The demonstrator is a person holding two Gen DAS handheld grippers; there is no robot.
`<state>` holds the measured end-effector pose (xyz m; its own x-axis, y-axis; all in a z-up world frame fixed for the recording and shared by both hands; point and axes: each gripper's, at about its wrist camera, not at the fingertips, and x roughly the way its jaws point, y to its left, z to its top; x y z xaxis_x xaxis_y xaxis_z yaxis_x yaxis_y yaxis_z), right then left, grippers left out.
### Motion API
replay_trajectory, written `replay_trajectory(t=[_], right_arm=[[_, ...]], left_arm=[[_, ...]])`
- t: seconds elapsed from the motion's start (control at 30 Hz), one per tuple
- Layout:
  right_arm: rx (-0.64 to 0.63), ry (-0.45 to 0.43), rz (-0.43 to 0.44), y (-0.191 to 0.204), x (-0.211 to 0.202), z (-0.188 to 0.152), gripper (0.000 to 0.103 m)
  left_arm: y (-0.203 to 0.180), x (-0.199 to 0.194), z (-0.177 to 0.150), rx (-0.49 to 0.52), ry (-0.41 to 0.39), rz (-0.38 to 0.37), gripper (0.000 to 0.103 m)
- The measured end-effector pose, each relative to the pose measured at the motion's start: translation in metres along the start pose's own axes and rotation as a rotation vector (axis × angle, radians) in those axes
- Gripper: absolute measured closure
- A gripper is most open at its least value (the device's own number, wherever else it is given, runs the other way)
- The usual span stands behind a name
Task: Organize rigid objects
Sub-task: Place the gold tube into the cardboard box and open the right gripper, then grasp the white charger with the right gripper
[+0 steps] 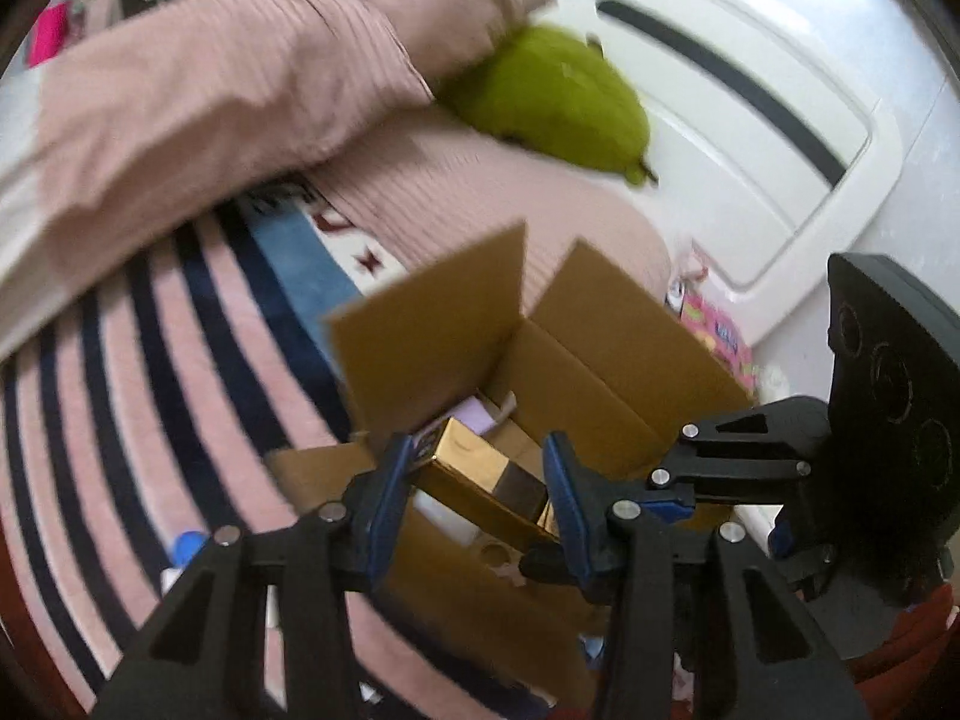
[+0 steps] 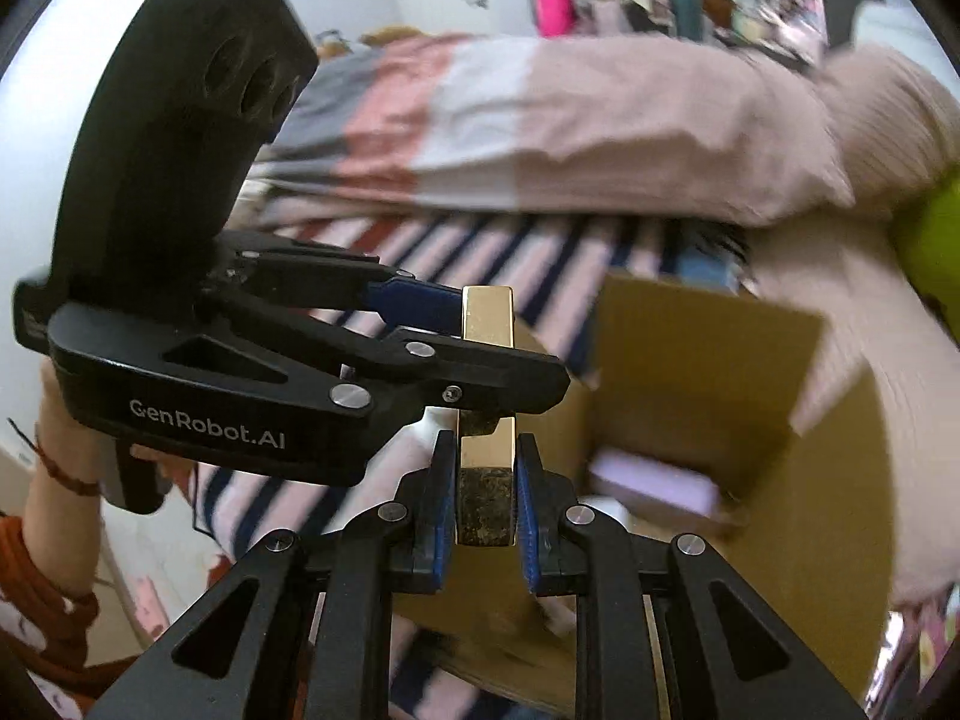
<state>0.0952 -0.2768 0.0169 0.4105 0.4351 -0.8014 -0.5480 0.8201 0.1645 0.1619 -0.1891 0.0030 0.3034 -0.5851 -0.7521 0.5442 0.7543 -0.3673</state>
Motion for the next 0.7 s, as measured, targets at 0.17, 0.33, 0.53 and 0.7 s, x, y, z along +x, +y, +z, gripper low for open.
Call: replay_trajectory(t=[0.17,0.33,0.53,0.7], right_arm=[[0.043,0.061,-0.019,-0.026,0.009,-0.011,0.090],[0.043,0.112,-0.057,-0.030,0.013,-0.008,0.087],[0.031,0.102,-0.086,-0.021,0.008,-0.011,0.081],[-0.036,-0.005,-0.046,0.020,-0.006,0.006,0.078]], left_arm=[[-0.014,0.025,0.007,0.033,0.063,0.067,0.061],[-0.010,0.019,0.005,0.029,0.071,0.107,0.042],[-0.001,-0.011,-0.001,0.008,0.006,0.120,0.039],[0.022,-0.067,-0.023,-0.015,-0.091,0.191,0.033]])
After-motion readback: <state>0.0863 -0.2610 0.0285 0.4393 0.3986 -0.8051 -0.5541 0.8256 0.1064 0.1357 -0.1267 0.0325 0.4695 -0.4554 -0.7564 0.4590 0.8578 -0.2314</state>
